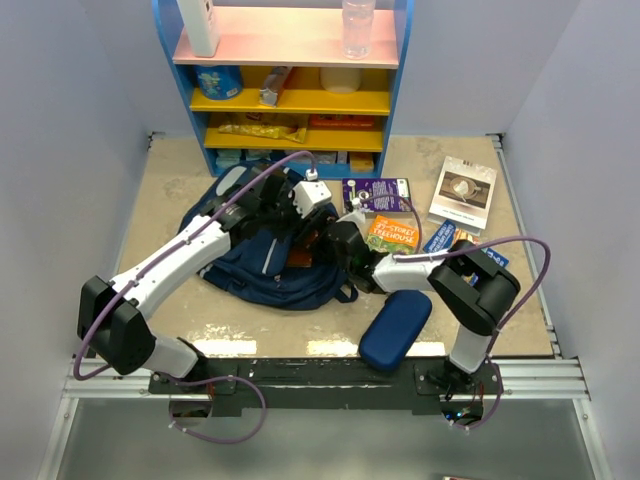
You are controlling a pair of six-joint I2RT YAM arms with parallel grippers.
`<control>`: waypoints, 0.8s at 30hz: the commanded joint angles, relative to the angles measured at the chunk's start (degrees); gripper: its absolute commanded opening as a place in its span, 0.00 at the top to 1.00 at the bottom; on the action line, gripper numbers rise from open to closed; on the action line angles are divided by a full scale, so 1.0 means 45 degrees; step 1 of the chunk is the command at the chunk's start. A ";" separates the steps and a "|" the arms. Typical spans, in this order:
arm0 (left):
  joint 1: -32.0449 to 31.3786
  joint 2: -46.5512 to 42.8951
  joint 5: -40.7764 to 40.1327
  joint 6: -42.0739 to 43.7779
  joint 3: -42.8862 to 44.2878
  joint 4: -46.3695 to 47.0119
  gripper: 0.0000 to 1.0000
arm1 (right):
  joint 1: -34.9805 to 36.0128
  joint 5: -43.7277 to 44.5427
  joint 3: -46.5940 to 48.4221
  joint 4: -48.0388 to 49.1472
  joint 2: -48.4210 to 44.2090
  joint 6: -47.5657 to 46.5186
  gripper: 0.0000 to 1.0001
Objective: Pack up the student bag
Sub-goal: Place the personal item in the student bag.
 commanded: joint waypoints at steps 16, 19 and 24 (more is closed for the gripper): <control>-0.0435 -0.0238 0.1480 -0.0170 -0.0036 0.0461 1.00 | 0.0333 0.0806 -0.2591 -0.2996 -0.5103 -0.4539 1.00; -0.0435 -0.0218 0.1519 -0.0189 0.0082 0.0422 1.00 | 0.0703 0.0825 -0.2358 -0.2819 -0.4460 -0.4715 1.00; -0.0435 -0.0063 0.1519 -0.0170 0.0218 0.0344 1.00 | 0.1114 0.0708 -0.2006 -0.2313 -0.3404 -0.4540 1.00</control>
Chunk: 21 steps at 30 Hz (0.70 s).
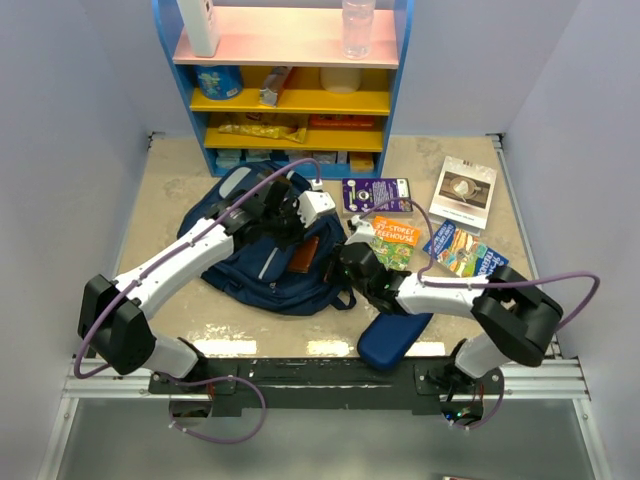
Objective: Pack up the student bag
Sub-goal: Place the personal item in the student bag.
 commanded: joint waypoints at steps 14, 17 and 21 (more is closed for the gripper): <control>-0.0153 0.0197 0.0708 -0.0233 0.0534 0.0704 1.00 | 0.0572 -0.0758 0.1769 0.2413 0.2171 0.0055 1.00; -0.0153 0.0275 0.0805 -0.0233 0.0572 0.0665 1.00 | 0.0572 -0.0954 0.2100 0.2882 0.2854 0.0270 1.00; -0.0153 0.0353 0.0884 -0.0233 0.0748 0.0548 1.00 | 0.0572 -0.0993 0.2531 0.3351 0.3675 0.0369 1.00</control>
